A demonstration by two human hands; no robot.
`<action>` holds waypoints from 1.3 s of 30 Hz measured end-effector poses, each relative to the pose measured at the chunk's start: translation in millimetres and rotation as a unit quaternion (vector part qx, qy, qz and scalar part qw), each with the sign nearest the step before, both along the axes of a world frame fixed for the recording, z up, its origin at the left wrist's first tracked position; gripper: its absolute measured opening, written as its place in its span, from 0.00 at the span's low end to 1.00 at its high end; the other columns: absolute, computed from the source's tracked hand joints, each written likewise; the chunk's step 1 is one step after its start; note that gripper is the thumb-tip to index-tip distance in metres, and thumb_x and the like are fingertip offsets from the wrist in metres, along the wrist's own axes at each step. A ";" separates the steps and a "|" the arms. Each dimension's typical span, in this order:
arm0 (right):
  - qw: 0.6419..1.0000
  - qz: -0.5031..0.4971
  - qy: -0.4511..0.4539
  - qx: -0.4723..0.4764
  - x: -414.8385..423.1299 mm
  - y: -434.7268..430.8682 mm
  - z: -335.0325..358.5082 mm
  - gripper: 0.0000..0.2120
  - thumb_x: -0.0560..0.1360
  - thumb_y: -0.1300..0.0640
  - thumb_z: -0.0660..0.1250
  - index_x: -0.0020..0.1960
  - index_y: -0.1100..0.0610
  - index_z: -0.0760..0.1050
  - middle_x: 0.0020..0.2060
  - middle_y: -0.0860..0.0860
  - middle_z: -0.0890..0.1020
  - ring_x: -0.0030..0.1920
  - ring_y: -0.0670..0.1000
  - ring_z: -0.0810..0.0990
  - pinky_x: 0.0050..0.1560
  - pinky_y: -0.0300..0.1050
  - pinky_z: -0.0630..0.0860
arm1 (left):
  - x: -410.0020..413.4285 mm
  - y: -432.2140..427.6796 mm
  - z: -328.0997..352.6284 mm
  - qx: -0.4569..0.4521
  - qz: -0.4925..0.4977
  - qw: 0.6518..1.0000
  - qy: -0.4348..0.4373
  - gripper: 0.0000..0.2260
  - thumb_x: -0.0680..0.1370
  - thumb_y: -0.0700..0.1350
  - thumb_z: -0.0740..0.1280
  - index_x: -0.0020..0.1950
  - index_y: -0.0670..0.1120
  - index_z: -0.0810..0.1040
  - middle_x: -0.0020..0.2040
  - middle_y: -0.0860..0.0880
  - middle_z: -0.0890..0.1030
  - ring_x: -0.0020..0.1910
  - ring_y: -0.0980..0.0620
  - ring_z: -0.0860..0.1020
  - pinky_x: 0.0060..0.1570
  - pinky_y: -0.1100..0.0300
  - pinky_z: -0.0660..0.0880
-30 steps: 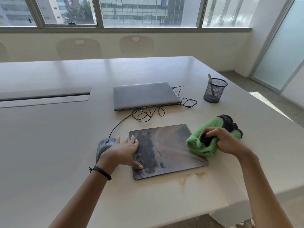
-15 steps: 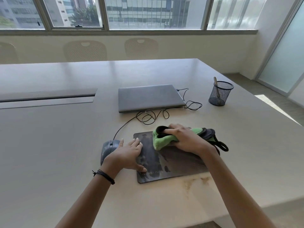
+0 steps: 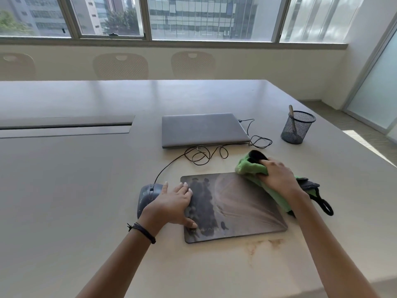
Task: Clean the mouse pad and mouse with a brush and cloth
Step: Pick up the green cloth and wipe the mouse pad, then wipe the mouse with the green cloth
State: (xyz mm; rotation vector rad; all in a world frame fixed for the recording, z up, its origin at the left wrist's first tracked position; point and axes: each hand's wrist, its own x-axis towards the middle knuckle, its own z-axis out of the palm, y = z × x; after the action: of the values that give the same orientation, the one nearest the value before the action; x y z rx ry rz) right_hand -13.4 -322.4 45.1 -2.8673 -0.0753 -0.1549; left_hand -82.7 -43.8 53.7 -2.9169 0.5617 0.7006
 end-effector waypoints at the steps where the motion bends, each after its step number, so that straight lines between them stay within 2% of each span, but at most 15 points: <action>1: 1.000 -0.030 -0.002 -0.005 0.0 -4.9 0.5 0.13 0.73 0.52 0.66 0.57 0.54 0.75 0.54 0.57 0.78 0.56 0.60 0.76 0.52 0.52 0.71 | 0.3 0.4 -0.7 -0.002 0.000 1.000 -0.002 0.43 0.73 0.62 0.63 0.76 0.41 0.46 0.78 0.45 0.44 0.76 0.50 0.40 0.72 0.42 0.38; 6: 0.994 -0.106 0.020 0.020 2.8 -18.4 11.0 0.11 0.75 0.51 0.64 0.53 0.56 0.73 0.53 0.60 0.79 0.56 0.62 0.76 0.52 0.51 0.71 | 1.4 4.6 -1.2 -0.024 -0.011 0.999 -0.029 0.41 0.73 0.63 0.63 0.76 0.42 0.50 0.78 0.46 0.48 0.76 0.51 0.43 0.72 0.44 0.37; 9: 0.991 -0.130 -0.016 0.033 0.0 -14.9 19.2 0.12 0.75 0.52 0.64 0.51 0.61 0.71 0.51 0.63 0.79 0.54 0.63 0.76 0.50 0.52 0.71 | 3.9 15.4 -2.1 -0.093 -0.016 0.993 -0.067 0.37 0.73 0.64 0.61 0.75 0.46 0.56 0.77 0.50 0.54 0.76 0.54 0.44 0.72 0.48 0.35; 10: 0.990 -0.132 -0.030 0.037 -2.2 -12.0 22.8 0.12 0.75 0.53 0.64 0.50 0.62 0.71 0.50 0.64 0.79 0.54 0.64 0.76 0.49 0.53 0.71 | 4.4 20.7 -3.7 -0.123 -0.015 0.989 -0.081 0.37 0.72 0.67 0.58 0.75 0.48 0.57 0.77 0.51 0.54 0.76 0.55 0.44 0.72 0.51 0.34; 12: 0.989 -0.126 -0.055 0.044 -8.5 -3.3 32.5 0.12 0.75 0.55 0.64 0.51 0.63 0.70 0.49 0.66 0.79 0.52 0.66 0.77 0.48 0.53 0.71 | 3.8 32.0 -6.3 -0.189 -0.014 0.974 -0.127 0.44 0.64 0.77 0.46 0.74 0.53 0.57 0.77 0.53 0.52 0.75 0.59 0.43 0.70 0.56 0.33; 14: 0.990 -0.102 -0.082 0.045 -14.4 8.3 42.6 0.11 0.75 0.56 0.64 0.52 0.63 0.70 0.48 0.67 0.79 0.50 0.67 0.77 0.47 0.53 0.71 | 2.1 47.7 -9.2 -0.242 0.009 0.957 -0.162 0.49 0.59 0.80 0.38 0.74 0.56 0.55 0.77 0.55 0.50 0.74 0.62 0.42 0.71 0.58 0.35; 19: 0.989 0.010 -0.128 0.067 -26.3 50.0 63.1 0.17 0.75 0.56 0.64 0.63 0.57 0.68 0.50 0.62 0.81 0.50 0.66 0.79 0.47 0.53 0.72 | -11.9 85.8 -12.1 -0.329 0.084 0.928 -0.155 0.45 0.59 0.81 0.47 0.71 0.61 0.45 0.73 0.62 0.45 0.73 0.64 0.41 0.73 0.60 0.44; 23: 0.985 0.099 -0.122 0.077 -28.9 92.6 66.3 0.19 0.73 0.57 0.63 0.64 0.50 0.68 0.50 0.57 0.82 0.51 0.63 0.80 0.46 0.50 0.72 | -27.2 101.6 -23.4 -0.339 0.121 0.926 -0.110 0.49 0.56 0.82 0.53 0.70 0.62 0.39 0.73 0.65 0.41 0.72 0.68 0.38 0.70 0.65 0.42; 28: 0.973 0.195 -0.106 0.064 -25.5 140.0 59.7 0.20 0.73 0.56 0.63 0.64 0.48 0.69 0.51 0.55 0.82 0.51 0.61 0.79 0.44 0.49 0.71 | -38.6 111.0 -35.2 -0.332 0.147 0.928 -0.087 0.55 0.53 0.82 0.55 0.69 0.59 0.36 0.71 0.64 0.37 0.71 0.68 0.34 0.68 0.70 0.38; 31: 0.965 0.238 -0.097 0.059 -23.4 163.7 55.4 0.19 0.74 0.52 0.64 0.64 0.47 0.70 0.52 0.54 0.82 0.51 0.60 0.79 0.44 0.48 0.71 | -42.7 116.6 -40.1 -0.310 0.151 0.934 -0.090 0.57 0.52 0.82 0.54 0.69 0.56 0.33 0.72 0.60 0.34 0.70 0.65 0.30 0.67 0.71 0.32; 33: 0.961 0.251 -0.105 0.041 -19.7 180.3 51.0 0.17 0.74 0.53 0.66 0.62 0.47 0.71 0.52 0.53 0.82 0.51 0.59 0.80 0.42 0.47 0.68 | -44.3 118.8 -44.0 -0.285 0.151 0.940 -0.108 0.58 0.52 0.83 0.52 0.70 0.52 0.33 0.73 0.56 0.33 0.70 0.61 0.28 0.67 0.70 0.30; 35: 0.958 0.266 -0.109 0.026 -17.1 196.9 48.4 0.18 0.73 0.55 0.67 0.62 0.47 0.71 0.52 0.52 0.82 0.51 0.59 0.80 0.41 0.47 0.66 | -45.0 118.1 -46.8 -0.257 0.147 0.946 -0.131 0.61 0.52 0.84 0.49 0.72 0.48 0.34 0.73 0.54 0.32 0.70 0.58 0.27 0.66 0.70 0.26; 39: 0.948 0.303 -0.092 -0.030 -16.2 227.1 49.1 0.20 0.73 0.64 0.62 0.62 0.50 0.72 0.52 0.53 0.81 0.51 0.58 0.79 0.41 0.45 0.64 | -44.9 113.2 -47.3 -0.228 0.146 0.950 -0.156 0.64 0.51 0.84 0.44 0.75 0.43 0.39 0.73 0.53 0.33 0.71 0.55 0.27 0.63 0.71 0.23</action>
State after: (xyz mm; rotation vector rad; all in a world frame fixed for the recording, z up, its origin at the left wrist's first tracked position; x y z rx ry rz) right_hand -29.5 -95.3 94.1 -2.7293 -0.9936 -0.2936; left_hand -127.6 69.4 6.5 -3.4901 0.2870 0.1201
